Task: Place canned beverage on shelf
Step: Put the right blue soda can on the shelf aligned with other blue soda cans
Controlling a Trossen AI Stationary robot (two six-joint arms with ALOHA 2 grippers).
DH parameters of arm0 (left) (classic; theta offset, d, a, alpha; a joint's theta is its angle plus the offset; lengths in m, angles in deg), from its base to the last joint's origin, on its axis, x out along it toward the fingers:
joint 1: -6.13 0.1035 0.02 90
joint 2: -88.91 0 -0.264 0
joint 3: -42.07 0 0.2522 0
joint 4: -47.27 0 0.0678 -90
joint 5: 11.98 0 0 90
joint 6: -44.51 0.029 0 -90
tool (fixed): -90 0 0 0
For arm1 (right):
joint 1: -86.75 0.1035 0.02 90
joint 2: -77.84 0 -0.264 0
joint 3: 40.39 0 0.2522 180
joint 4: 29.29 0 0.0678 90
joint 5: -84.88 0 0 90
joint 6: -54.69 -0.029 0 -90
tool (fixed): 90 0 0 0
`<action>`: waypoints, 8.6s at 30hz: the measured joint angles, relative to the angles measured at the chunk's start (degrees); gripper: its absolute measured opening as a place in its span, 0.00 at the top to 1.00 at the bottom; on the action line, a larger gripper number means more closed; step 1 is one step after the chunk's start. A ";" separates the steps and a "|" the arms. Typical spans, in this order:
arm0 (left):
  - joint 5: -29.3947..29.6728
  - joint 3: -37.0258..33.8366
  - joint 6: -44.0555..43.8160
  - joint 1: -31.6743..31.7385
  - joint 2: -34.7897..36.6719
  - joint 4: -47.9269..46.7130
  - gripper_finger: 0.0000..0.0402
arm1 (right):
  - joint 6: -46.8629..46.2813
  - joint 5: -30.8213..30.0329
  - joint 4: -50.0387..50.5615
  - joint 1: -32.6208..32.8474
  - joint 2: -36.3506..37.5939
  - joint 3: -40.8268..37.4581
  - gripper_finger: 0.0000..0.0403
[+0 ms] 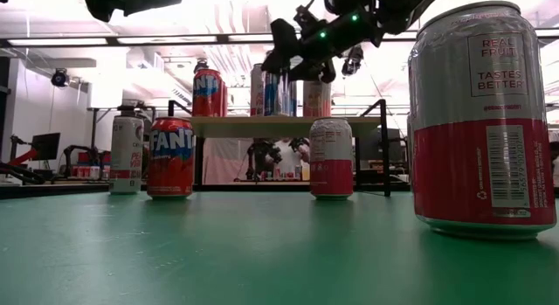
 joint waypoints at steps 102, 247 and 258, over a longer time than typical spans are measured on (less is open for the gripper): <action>2.84 0.00 14.62 -3.47 3.43 -4.26 0.44 | 0.03 -7.34 34.36 2.60 -3.29 25.37 0.98; 2.96 0.83 5.96 -3.67 2.55 -5.02 0.44 | 10.15 -7.48 44.07 5.87 -3.75 26.18 0.98; 2.45 5.59 -8.52 -5.80 -6.57 -5.99 0.44 | 16.88 -7.39 42.13 14.55 -2.65 26.18 0.98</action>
